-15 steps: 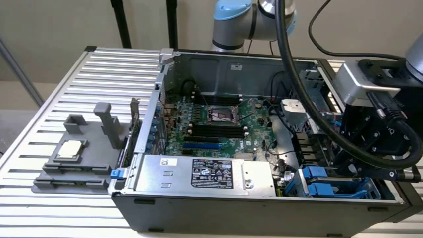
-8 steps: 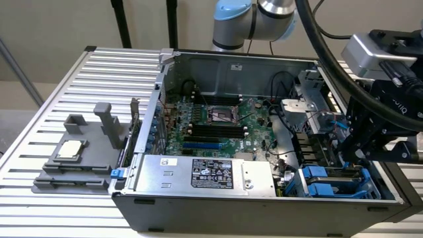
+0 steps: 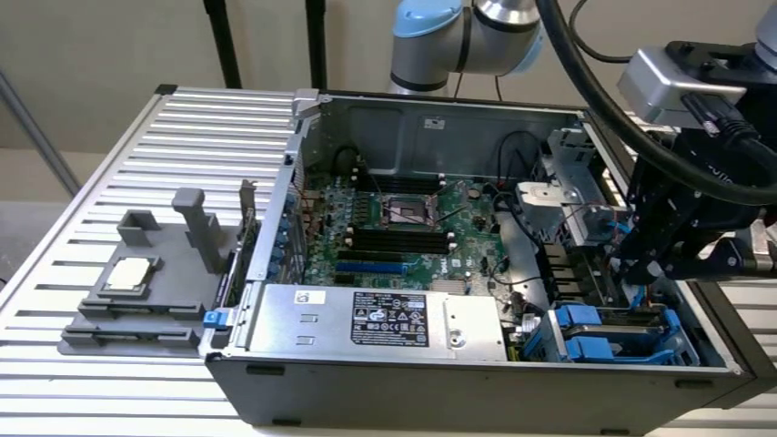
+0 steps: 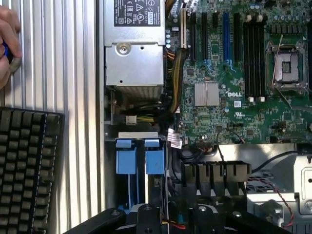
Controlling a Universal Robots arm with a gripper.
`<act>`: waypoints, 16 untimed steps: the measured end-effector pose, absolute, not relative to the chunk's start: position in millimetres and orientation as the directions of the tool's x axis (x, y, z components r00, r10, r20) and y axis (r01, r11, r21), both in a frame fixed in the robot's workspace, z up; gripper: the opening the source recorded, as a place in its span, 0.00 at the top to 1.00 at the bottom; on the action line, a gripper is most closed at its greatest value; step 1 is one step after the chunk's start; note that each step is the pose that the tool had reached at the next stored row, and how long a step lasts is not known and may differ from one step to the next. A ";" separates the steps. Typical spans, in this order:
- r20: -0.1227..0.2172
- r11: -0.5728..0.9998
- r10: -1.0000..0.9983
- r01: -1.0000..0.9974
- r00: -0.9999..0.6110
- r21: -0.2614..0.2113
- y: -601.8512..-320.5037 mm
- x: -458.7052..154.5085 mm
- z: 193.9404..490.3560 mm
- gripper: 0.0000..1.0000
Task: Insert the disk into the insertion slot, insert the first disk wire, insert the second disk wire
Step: 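Insert the second disk wire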
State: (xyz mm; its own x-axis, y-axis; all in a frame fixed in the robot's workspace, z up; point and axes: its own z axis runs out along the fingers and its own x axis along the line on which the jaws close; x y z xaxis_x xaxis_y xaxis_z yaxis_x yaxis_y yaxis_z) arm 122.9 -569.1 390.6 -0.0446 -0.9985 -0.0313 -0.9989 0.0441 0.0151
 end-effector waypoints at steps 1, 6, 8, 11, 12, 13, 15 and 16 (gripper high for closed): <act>-0.031 0.044 -0.999 -0.999 -0.045 0.015 -568.2 124.1 390.5 0.68; -0.030 0.044 -0.999 -0.999 -0.045 0.015 -565.7 132.5 388.7 0.68; -0.027 0.044 -0.999 -0.999 -0.045 0.015 -565.0 132.6 386.4 0.68; -0.019 0.044 -0.999 -0.999 -0.045 0.015 -562.8 132.6 383.7 0.68; -0.015 0.044 -0.999 -0.999 -0.045 0.014 -561.6 132.6 382.8 0.68; -0.012 0.044 -0.999 -0.999 -0.045 0.014 -560.4 132.6 382.0 0.68; -0.003 0.045 -0.999 -0.999 -0.045 0.014 -558.0 132.6 380.4 0.68; 0.001 0.045 -0.999 -0.999 -0.045 0.014 -556.7 132.7 379.7 0.68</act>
